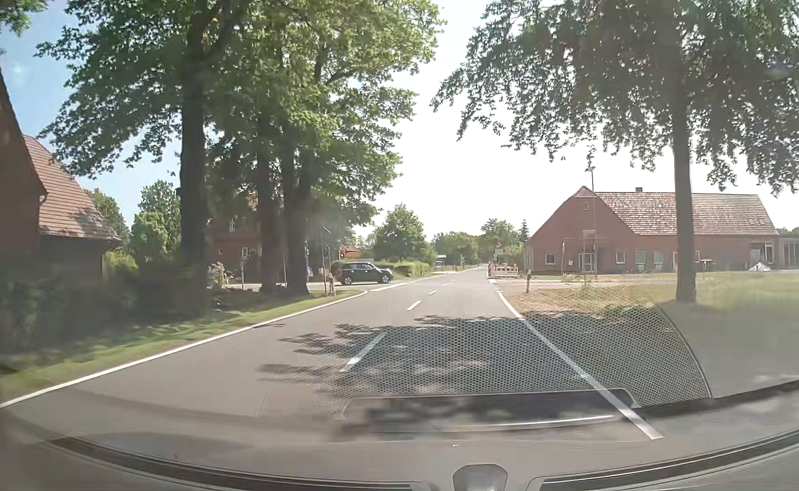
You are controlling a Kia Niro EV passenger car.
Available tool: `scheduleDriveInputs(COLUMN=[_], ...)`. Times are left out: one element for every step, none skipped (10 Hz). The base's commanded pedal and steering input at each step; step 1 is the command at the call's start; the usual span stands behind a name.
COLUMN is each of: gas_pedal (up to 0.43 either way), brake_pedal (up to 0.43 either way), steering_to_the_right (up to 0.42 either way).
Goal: Follow the waypoints while adhering to traffic rules and regulations
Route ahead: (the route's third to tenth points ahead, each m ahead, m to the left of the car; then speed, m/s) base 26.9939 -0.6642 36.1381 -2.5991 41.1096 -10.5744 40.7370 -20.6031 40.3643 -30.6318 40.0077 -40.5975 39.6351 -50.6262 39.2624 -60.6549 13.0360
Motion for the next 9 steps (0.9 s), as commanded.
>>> scheduleDriveInputs(gas_pedal=[0.000,0.000,0.000,0.000,0.000,0.000,0.000,0.000,0.000], brake_pedal=[0.213,0.226,0.232,0.238,0.244,0.250,0.268,0.280,0.287], steering_to_the_right=[0.013,0.014,0.016,0.017,0.017,0.018,0.020,0.023,0.023])
